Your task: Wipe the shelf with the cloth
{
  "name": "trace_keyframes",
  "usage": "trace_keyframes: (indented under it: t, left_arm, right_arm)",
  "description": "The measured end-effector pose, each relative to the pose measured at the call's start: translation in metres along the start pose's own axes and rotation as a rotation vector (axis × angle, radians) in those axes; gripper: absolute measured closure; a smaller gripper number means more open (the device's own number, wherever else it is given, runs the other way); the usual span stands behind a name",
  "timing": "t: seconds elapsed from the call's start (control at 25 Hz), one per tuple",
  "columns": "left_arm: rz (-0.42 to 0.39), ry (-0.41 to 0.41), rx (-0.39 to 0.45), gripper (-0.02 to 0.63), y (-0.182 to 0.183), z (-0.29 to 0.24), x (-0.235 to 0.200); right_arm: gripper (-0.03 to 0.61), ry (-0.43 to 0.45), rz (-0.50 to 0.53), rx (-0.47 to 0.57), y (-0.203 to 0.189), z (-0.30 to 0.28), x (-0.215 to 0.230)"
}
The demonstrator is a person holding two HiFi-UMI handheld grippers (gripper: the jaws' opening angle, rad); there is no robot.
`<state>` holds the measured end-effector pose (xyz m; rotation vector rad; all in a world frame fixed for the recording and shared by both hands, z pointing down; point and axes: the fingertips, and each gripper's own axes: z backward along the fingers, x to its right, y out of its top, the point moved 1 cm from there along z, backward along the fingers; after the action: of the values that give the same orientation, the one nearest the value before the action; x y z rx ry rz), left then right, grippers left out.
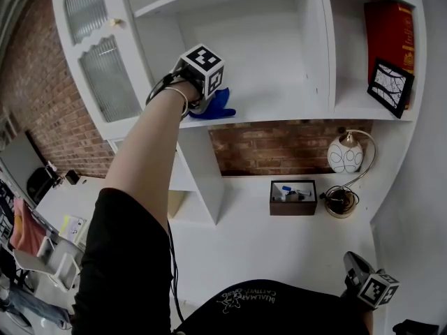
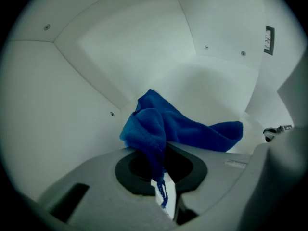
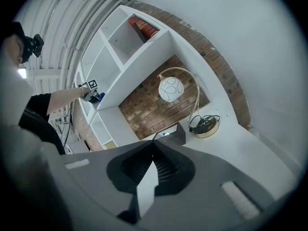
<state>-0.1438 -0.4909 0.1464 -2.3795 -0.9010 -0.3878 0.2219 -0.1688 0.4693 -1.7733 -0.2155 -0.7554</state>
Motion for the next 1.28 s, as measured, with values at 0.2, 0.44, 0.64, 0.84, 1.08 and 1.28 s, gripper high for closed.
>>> trace_keyframes:
  t: [0.2, 0.44, 0.64, 0.84, 1.08, 1.28]
  left_arm:
    - [-0.022, 0.054, -0.060, 0.584, 0.002, 0.000, 0.007]
    - [-0.131, 0.021, -0.024, 0.586, 0.028, 0.004, 0.041]
    - [-0.225, 0.006, 0.017, 0.589, 0.059, 0.004, 0.071]
    - [-0.277, -0.033, 0.100, 0.591, 0.094, 0.003, 0.100]
    - [-0.222, -0.228, 0.254, 0.589, 0.135, 0.010, 0.143]
    - [-0.111, -0.454, 0.371, 0.583, 0.159, 0.020, 0.180]
  right_arm:
    - [0.571, -0.019, -0.051, 0.029, -0.002, 0.012, 0.010]
    - [0.571, -0.027, -0.067, 0.022, -0.010, 0.017, 0.016]
    - [0.571, -0.047, -0.076, 0.024, -0.015, 0.024, 0.017]
    - [0.571, -0.084, -0.113, 0.026, -0.025, 0.036, 0.027]
    - [0.571, -0.120, -0.141, 0.042, -0.031, 0.045, 0.034]
    - [0.571, -0.130, -0.150, 0.037, -0.039, 0.044, 0.032]
